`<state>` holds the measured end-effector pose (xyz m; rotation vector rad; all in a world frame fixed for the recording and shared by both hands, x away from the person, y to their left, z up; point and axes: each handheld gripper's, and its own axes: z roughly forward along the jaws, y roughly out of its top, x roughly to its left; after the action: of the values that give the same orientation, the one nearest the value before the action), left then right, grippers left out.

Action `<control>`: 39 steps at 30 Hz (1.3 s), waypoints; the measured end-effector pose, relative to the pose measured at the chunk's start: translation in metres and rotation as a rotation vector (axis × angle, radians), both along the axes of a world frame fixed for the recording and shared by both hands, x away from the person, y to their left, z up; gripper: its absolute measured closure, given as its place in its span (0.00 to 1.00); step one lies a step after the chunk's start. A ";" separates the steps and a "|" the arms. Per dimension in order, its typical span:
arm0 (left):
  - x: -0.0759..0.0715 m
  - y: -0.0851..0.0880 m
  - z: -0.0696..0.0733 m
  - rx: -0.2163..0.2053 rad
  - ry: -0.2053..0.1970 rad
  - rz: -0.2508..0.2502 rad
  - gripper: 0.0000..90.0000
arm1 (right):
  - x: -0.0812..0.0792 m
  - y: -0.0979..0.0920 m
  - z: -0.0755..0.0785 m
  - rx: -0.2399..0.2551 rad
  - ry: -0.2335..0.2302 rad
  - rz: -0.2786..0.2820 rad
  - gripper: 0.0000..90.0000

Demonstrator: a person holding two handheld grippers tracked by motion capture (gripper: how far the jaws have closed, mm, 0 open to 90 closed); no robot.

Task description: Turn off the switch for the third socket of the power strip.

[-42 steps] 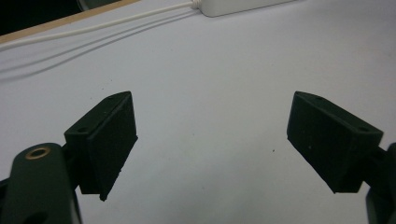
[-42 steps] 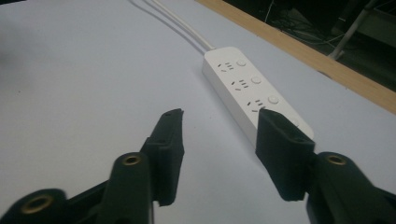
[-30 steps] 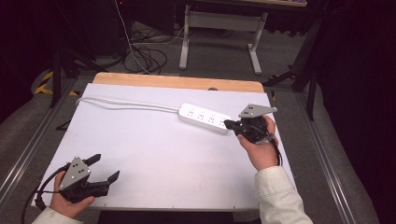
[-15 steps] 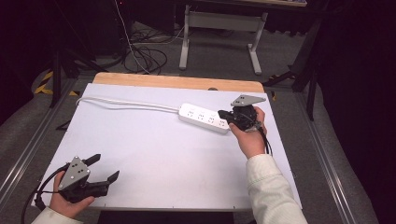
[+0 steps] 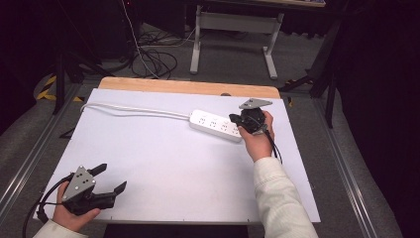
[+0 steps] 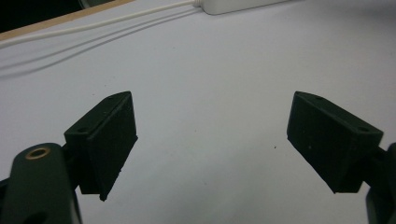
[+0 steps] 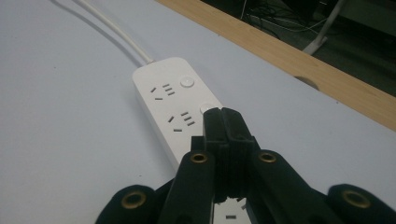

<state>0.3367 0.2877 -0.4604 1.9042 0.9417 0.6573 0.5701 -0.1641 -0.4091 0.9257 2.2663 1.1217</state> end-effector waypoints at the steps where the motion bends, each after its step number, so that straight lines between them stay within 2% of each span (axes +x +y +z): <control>1: 0.000 0.000 0.000 0.001 0.000 0.000 0.18 | 0.004 0.001 -0.004 -0.004 0.001 -0.010 1.00; 23: 0.002 0.001 -0.001 0.004 0.015 0.008 0.18 | 0.032 0.013 -0.038 0.008 0.037 -0.072 1.00; 39: 0.002 0.001 0.000 0.003 0.015 0.001 0.18 | 0.040 0.015 -0.052 0.000 0.058 -0.099 1.00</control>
<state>0.3386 0.2885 -0.4608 1.9134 0.9519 0.6468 0.6101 -0.1496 -0.4610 1.0709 2.2398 1.0651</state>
